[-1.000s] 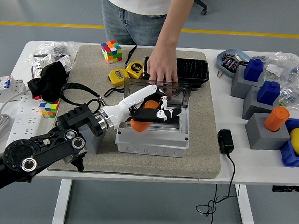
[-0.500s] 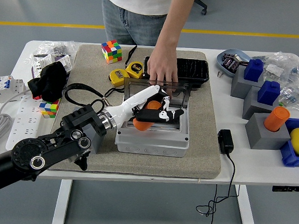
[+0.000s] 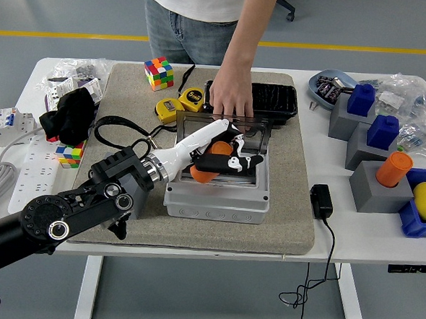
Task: Fetch the battery,place it into the box,close the lid of the box
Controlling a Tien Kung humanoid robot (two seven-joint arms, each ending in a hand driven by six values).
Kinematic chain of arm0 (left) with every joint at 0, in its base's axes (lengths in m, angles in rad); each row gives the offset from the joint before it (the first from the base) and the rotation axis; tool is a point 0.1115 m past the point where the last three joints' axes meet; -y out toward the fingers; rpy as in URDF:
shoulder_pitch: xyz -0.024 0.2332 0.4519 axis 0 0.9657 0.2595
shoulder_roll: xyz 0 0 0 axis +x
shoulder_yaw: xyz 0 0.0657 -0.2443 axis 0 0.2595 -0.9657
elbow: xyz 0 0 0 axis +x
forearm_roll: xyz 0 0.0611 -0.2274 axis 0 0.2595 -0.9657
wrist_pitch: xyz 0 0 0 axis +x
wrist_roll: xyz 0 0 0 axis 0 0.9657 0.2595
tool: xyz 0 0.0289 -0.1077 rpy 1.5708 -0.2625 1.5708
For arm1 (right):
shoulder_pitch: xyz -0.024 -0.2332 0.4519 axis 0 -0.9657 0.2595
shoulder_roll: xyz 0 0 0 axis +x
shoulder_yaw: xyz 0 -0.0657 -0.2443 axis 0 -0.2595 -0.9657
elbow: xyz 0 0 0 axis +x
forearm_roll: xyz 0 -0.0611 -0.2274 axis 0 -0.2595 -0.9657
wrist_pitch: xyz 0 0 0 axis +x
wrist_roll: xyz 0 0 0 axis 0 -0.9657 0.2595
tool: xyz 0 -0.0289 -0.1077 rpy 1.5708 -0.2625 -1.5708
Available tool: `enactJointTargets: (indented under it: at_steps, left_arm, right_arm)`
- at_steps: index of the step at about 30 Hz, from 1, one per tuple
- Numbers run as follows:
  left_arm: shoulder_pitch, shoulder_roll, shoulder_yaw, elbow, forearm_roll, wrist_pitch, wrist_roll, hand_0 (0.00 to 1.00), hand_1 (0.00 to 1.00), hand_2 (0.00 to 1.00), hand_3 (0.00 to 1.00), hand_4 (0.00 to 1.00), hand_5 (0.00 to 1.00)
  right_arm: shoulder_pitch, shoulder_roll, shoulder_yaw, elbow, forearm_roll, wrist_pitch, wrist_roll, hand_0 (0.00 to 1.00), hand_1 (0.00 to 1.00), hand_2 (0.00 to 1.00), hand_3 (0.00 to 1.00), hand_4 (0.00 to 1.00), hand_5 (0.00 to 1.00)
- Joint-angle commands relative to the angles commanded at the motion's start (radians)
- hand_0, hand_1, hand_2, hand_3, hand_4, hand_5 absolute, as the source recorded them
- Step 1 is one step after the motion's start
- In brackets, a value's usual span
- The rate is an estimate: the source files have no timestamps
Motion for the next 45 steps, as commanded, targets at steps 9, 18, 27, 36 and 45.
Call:
enactJointTargets:
  at_steps: [9, 18, 27, 36, 45]
  left_arm:
    - [0.002, -0.003, -0.002, 0.009, 0.018, -0.019, -0.003, 0.589, 0.564, 0.458, 0.462, 0.827, 0.351]
    - [-0.012, -0.012, -0.010, 0.044, 0.063, -0.003, -0.013, 0.744, 0.623, 0.522, 0.507, 0.853, 0.375]
    - [-0.003, -0.006, -0.027, 0.020, 0.097, -0.051, 0.006, 0.755, 0.632, 0.546, 0.523, 0.886, 0.377]
    - [0.019, 0.006, -0.109, -0.029, 0.163, -0.190, 0.083, 0.687, 0.637, 0.569, 0.526, 0.984, 0.569]
    - [0.042, 0.032, -0.226, -0.109, 0.190, -0.400, 0.203, 0.538, 0.604, 0.569, 0.518, 0.998, 0.655]
  right_arm:
    - [0.001, 0.000, 0.000, 0.000, 0.002, 0.001, 0.000, 0.987, 0.942, 0.871, 0.880, 0.998, 0.998]
    - [0.002, 0.000, -0.001, 0.001, 0.003, 0.001, 0.000, 0.986, 0.942, 0.871, 0.880, 0.998, 0.998]
    - [0.000, 0.001, 0.002, 0.001, 0.002, 0.001, 0.000, 0.985, 0.942, 0.871, 0.880, 0.998, 0.998]
    - [-0.003, 0.005, 0.008, 0.001, 0.000, 0.000, 0.000, 0.985, 0.942, 0.871, 0.880, 0.998, 0.998]
    - [-0.013, 0.009, 0.014, 0.001, 0.000, 0.001, 0.000, 0.984, 0.942, 0.870, 0.881, 0.998, 0.998]
